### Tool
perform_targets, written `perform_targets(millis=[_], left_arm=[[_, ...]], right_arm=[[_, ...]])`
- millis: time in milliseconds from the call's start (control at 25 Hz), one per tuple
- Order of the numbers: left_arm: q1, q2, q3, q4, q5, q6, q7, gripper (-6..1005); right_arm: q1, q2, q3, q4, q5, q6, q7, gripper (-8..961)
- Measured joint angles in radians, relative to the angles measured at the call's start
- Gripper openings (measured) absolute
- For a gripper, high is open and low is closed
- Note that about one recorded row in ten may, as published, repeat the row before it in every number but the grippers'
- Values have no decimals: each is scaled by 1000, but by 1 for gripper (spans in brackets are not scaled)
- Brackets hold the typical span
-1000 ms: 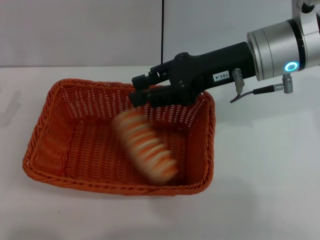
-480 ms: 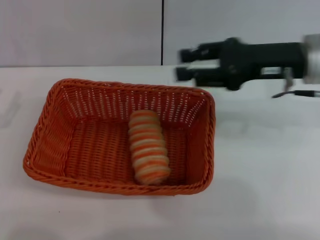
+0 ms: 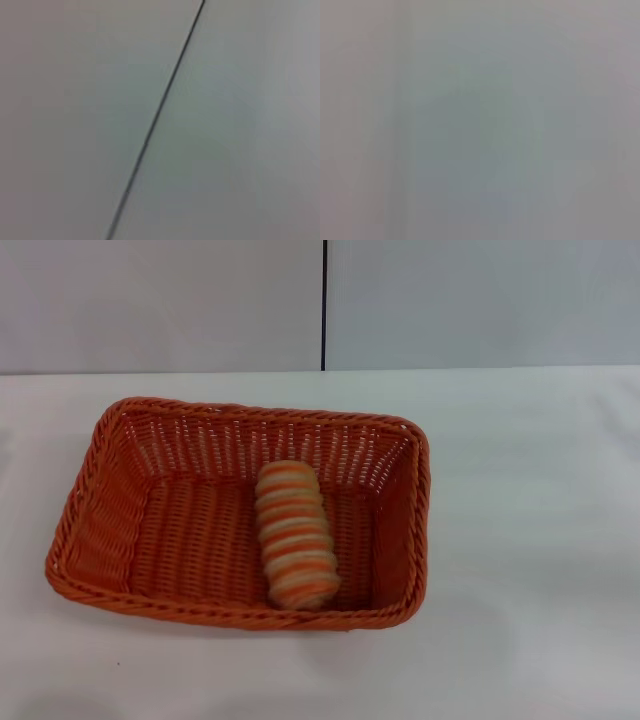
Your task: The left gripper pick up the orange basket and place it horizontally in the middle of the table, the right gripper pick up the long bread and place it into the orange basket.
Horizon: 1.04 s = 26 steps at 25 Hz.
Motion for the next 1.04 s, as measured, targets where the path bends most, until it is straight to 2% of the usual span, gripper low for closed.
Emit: perform_targets(millis=[80,120,240,320,480,520,560,600,720,1040], left_arm=[[6,-1,0,-32,-25,9,45,634],[11,-1,-1,-63,-53,17,93,634],[16,-2,-11,-117,-93,24,168,634],[17,-6,-67,-221,-157,31,325,634],[17,-6,-67,-221,-157,31,325,634],[11,-11,-161,-325,-181,37,543,634],[11,-11,-161,-325,-181,37,543,634],[8,-13,-176,-361,-181,34,685,634],[3,-13,-178,-379,-181,31,768,634],[-9,-12,-180,-383,-186,24,781,634]], right_arm=[[-33,2,79,70,76,1,-83,542],[-62,3,149,137,157,-3,-162,542],[-80,4,195,187,214,-8,-215,542],[-93,4,231,221,251,-4,-247,542],[-94,4,263,244,254,2,-262,542],[-90,4,272,252,254,5,-268,542],[-86,4,277,258,254,8,-274,542],[-82,4,280,261,255,11,-277,542],[-66,4,294,270,256,15,-282,542],[-43,5,321,282,265,8,-283,542]])
